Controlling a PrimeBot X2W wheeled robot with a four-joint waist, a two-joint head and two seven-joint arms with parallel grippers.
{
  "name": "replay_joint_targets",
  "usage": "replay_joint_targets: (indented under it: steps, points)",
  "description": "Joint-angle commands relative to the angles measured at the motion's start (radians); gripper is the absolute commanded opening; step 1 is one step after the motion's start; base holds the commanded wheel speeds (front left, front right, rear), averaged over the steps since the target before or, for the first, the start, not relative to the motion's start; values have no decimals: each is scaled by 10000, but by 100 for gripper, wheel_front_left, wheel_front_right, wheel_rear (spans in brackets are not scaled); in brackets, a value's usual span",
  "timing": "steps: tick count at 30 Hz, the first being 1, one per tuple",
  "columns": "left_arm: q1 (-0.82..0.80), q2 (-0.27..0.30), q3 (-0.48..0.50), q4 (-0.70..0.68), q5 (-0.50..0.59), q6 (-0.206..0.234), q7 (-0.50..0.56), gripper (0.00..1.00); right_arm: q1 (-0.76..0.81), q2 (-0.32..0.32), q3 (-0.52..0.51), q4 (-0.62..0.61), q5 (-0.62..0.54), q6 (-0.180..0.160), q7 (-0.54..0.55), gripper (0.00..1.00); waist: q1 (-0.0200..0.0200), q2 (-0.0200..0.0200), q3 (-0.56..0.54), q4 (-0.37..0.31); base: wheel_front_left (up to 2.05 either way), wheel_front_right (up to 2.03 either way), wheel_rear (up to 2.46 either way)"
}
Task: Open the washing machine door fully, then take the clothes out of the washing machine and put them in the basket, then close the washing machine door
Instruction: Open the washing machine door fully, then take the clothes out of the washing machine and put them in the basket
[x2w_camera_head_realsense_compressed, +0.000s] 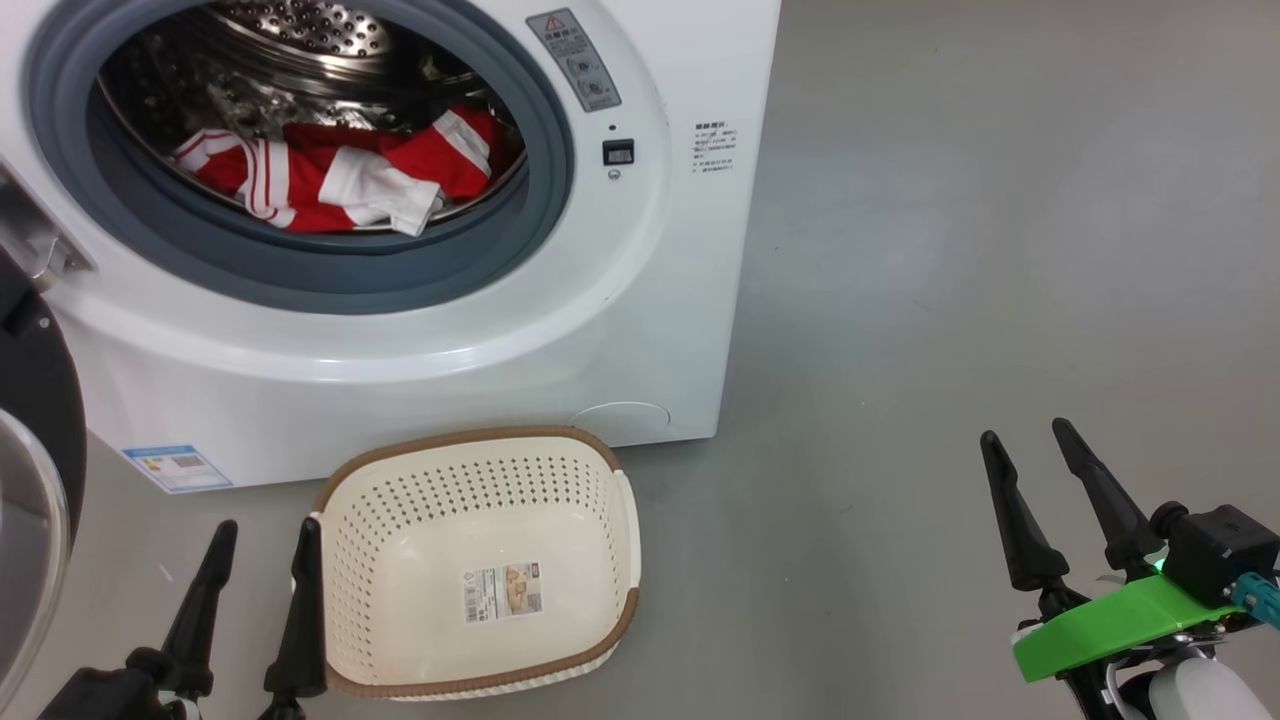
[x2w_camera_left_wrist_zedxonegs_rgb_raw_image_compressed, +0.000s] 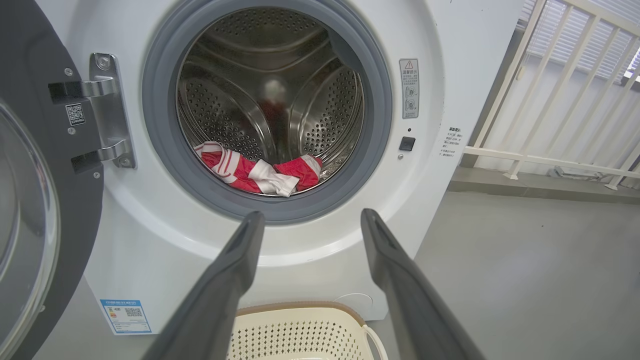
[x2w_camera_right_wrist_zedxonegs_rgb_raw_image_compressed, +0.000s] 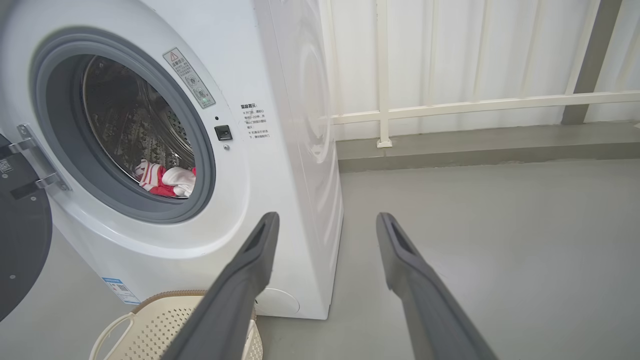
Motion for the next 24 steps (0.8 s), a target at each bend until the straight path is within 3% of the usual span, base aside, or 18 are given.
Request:
replay_joint_targets:
  steps: [1, 24]
  points:
    - [-77, 181, 291, -278, -20, -55, -78, 100, -44, -61, 106, -279, -6, 63, -65, 100, 0, 0, -1, 16, 0, 0, 0]
    - [-219, 254, 366, -414, -72, -56, -78, 100, -161, -51, 162, -318, -25, 63, -65, 100, 0, 0, 200, 118, 15, -15, 1]
